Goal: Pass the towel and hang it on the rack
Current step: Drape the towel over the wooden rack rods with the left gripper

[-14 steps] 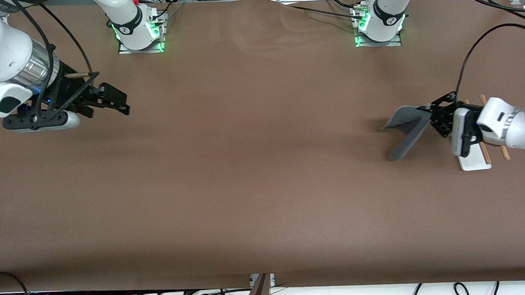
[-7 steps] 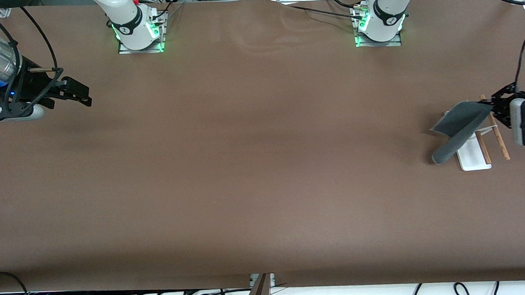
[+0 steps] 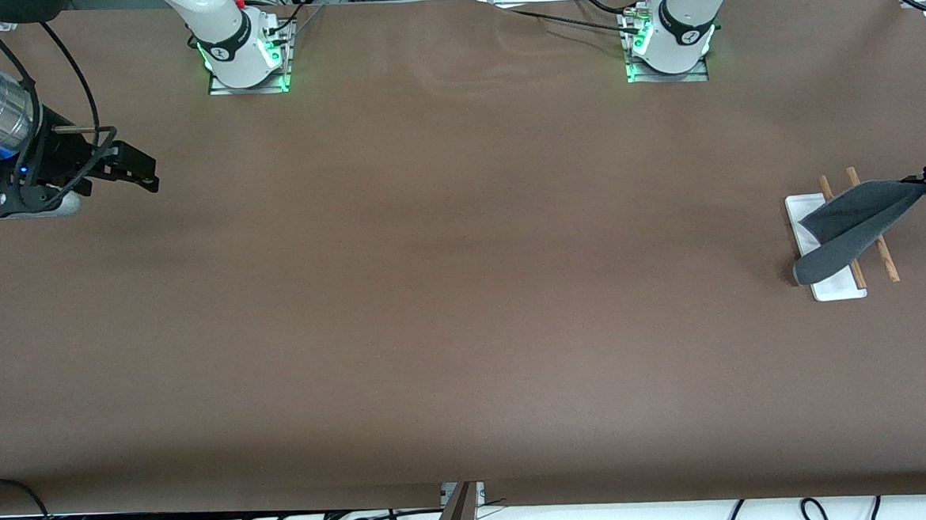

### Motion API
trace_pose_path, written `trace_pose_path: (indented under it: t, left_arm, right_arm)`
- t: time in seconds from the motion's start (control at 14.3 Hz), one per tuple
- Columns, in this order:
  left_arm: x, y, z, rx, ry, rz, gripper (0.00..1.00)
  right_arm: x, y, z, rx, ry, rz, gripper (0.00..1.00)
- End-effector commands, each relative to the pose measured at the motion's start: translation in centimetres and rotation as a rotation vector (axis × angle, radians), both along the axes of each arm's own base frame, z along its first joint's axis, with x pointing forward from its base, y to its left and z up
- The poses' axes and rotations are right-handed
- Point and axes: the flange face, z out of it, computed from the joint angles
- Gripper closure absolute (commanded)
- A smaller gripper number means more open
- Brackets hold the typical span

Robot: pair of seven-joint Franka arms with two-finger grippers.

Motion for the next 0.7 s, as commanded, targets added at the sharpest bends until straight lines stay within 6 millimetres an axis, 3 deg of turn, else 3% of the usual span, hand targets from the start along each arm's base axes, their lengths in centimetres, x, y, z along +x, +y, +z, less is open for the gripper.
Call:
trace_pose_path:
  t: [0.0, 0.14, 0.21, 0.35, 0.49, 0.56, 0.63]
  left_arm:
    - [0.1, 1.8, -1.2, 0.018, -0.006, -0.029, 0.95]
    - [-0.6, 4.1, -2.4, 0.028, -0.031, 0.001, 0.93]
    - [-0.8, 4.8, -3.6, 0.025, -0.032, 0.011, 0.88]
    - [-1.2, 5.4, -5.7, 0.005, -0.015, 0.025, 0.87]
    - [-1.6, 6.9, -6.2, 0.024, -0.045, 0.042, 0.74]
    - [-1.8, 7.3, -6.9, 0.025, -0.05, 0.051, 0.61]
    - [-1.7, 7.4, -8.1, 0.012, -0.053, 0.057, 0.07]
  right_arm:
    - [-0.1, 0.2, 0.5, -0.017, -0.017, 0.007, 0.0]
    - [-0.1, 0.3, 0.3, -0.017, -0.014, 0.006, 0.0]
    - [0.0, 0.4, 0.4, -0.015, -0.017, 0.01, 0.0]
    - [0.5, 0.3, 0.0, -0.029, -0.023, 0.01, 0.0]
    - [1.1, -0.1, -0.1, -0.057, -0.03, 0.006, 0.0]
    - [1.6, -0.1, -0.9, -0.055, -0.027, 0.0, 0.0]
    - [2.0, -0.3, -0.7, -0.052, -0.034, -0.023, 0.0]
